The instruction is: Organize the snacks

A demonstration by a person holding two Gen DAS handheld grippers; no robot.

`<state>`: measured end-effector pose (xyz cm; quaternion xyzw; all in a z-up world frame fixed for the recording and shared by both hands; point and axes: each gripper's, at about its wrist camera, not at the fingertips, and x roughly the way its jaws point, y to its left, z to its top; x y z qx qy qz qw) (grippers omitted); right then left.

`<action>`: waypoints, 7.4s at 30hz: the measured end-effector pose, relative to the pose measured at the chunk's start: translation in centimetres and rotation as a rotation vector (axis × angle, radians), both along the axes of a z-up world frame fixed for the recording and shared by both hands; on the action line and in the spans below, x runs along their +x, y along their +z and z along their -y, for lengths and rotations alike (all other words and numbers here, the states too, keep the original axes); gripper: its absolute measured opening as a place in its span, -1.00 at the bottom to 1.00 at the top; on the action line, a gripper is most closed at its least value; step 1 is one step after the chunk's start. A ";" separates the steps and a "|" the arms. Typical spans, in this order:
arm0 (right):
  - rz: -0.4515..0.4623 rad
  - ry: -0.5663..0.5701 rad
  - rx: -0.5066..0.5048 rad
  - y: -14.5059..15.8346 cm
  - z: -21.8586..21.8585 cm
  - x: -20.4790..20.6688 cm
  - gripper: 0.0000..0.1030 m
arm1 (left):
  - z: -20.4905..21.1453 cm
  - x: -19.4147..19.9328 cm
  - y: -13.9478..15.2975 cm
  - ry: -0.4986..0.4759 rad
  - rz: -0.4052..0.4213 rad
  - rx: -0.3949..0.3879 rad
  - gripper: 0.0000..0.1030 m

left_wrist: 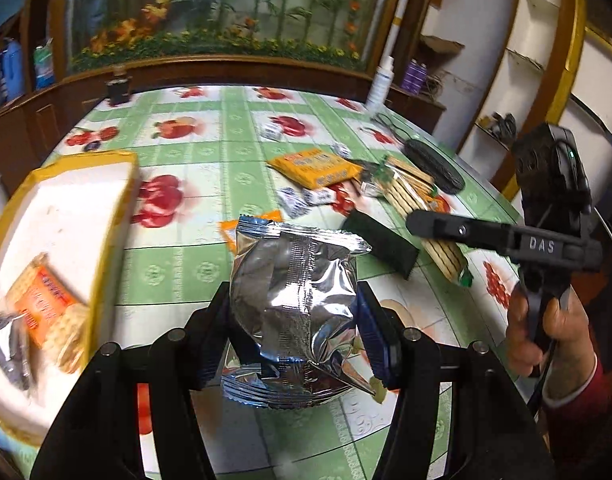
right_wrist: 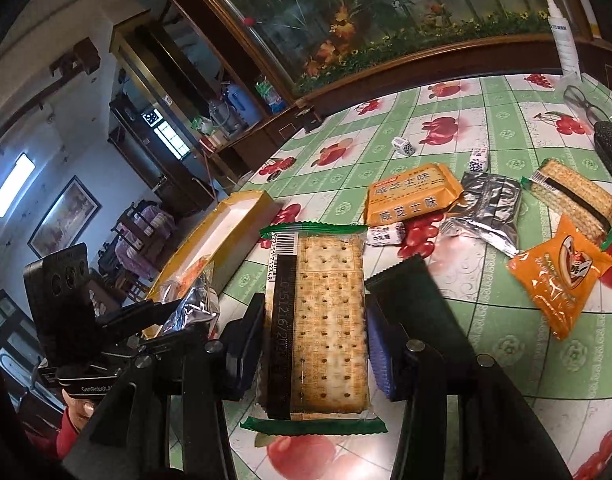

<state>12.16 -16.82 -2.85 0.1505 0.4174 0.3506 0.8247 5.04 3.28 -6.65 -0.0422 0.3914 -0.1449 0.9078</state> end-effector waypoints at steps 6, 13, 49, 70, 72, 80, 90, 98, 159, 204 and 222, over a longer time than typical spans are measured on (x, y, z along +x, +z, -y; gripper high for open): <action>-0.013 0.042 0.005 -0.2 -3.1 -0.5 -0.08 | -2.3 -0.4 0.6 0.153 0.027 0.043 0.12; -0.018 0.099 -0.003 -0.4 -6.6 -0.6 -0.08 | -5.5 -1.0 1.0 0.307 0.061 0.061 0.12; -0.002 0.246 -0.069 -0.2 -27.5 4.2 -0.08 | -17.3 0.2 -0.8 0.594 0.030 0.130 0.13; 0.082 0.248 -0.327 -3.1 -33.4 5.6 -0.06 | -19.4 1.7 -2.9 0.661 -0.037 0.150 0.14; 0.088 0.251 -0.340 -3.1 -33.7 5.5 -0.03 | -19.6 1.6 -2.9 0.666 -0.040 0.138 0.14; 0.075 0.236 -0.317 -2.4 -32.9 5.8 0.00 | -19.6 0.6 -2.4 0.682 -0.031 0.122 0.21; 0.140 0.107 -0.185 2.4 -22.2 3.5 0.50 | -15.5 0.5 0.7 0.610 0.059 0.154 0.56; 0.082 -0.082 -0.233 0.4 -9.0 0.8 0.51 | -10.1 1.2 1.0 0.495 0.041 0.143 0.55; 0.075 -0.105 -0.565 -4.6 -3.0 2.0 -0.11 | 5.2 8.7 -5.9 0.213 -0.116 0.202 -0.30; 0.109 0.096 -0.185 2.6 -13.7 -2.7 -0.13 | -8.2 -0.6 -0.1 0.537 0.038 0.176 -0.34; 0.142 0.261 -0.185 2.2 -26.5 -1.5 -0.13 | -16.4 -2.5 -1.0 0.718 0.003 0.171 -0.33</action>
